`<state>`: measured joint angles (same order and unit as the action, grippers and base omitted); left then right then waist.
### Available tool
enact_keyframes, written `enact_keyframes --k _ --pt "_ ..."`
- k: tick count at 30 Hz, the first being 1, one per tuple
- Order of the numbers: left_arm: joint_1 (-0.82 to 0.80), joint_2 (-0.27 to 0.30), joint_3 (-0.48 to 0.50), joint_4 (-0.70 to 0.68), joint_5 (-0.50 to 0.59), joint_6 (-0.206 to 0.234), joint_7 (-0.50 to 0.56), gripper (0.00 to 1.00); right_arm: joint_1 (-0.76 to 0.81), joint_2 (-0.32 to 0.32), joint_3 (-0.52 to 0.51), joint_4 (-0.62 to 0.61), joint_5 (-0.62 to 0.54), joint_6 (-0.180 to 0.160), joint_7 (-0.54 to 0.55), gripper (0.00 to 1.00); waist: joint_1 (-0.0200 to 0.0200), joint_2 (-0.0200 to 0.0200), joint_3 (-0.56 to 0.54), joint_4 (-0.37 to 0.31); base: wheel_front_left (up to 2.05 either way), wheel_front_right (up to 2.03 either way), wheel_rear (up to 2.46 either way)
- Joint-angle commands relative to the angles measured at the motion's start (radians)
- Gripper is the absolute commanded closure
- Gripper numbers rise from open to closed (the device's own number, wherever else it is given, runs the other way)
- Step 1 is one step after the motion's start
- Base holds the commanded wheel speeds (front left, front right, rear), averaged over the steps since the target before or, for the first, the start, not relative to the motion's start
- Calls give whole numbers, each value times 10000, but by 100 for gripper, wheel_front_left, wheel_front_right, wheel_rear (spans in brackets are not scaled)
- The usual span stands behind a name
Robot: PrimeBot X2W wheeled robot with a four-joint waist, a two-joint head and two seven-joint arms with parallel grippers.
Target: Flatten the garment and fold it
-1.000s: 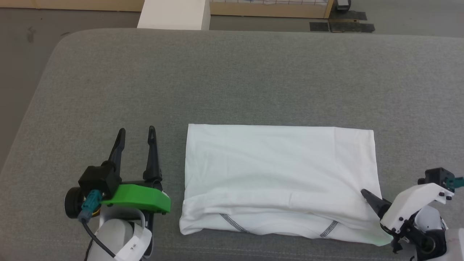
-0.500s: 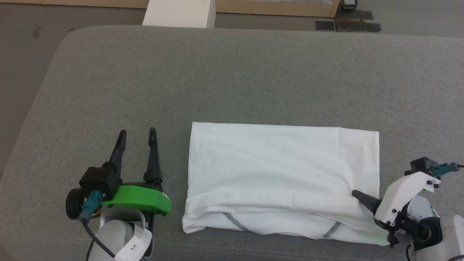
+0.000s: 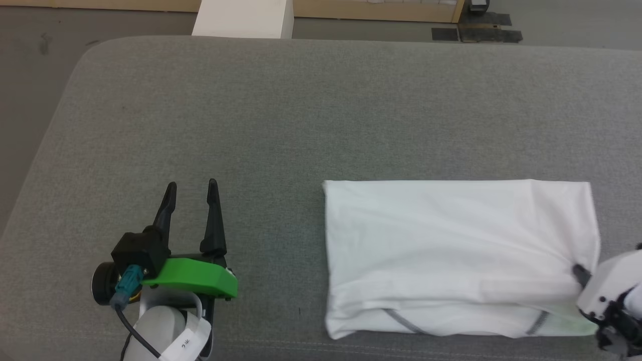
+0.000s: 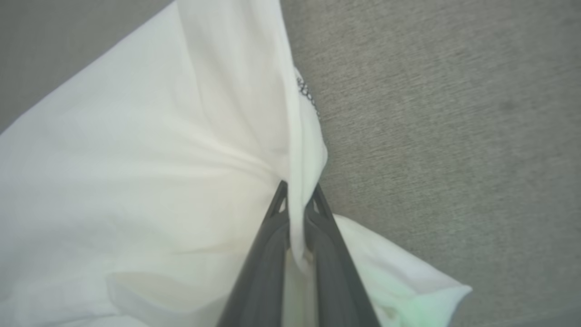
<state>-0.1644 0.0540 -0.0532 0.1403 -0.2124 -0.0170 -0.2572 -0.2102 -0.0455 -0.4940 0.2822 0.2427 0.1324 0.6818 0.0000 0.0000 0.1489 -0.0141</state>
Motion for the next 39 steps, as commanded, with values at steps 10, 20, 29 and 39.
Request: enact_keyframes --k 10,20,29,39 --pt "50 -37 -26 -5 0 32 -45 0 485 -47 -461 -1018 -1035 -17 -75 100 0 0 106 -161 0 0 0" --pt "100 -37 -22 96 127 -31 -45 0 1830 -47 2952 -4922 263 -17 1061 100 0 0 -16 -168 0 0 0" --pt "-137 -37 -255 82 63 -8 -45 0 1160 -47 6453 -5873 -256 -17 1855 100 0 0 252 113 0 0 0" --pt "-398 -37 -618 22 -154 201 -45 0 -640 -49 8401 -2786 -441 -17 2016 100 0 0 888 841 0 0 0"
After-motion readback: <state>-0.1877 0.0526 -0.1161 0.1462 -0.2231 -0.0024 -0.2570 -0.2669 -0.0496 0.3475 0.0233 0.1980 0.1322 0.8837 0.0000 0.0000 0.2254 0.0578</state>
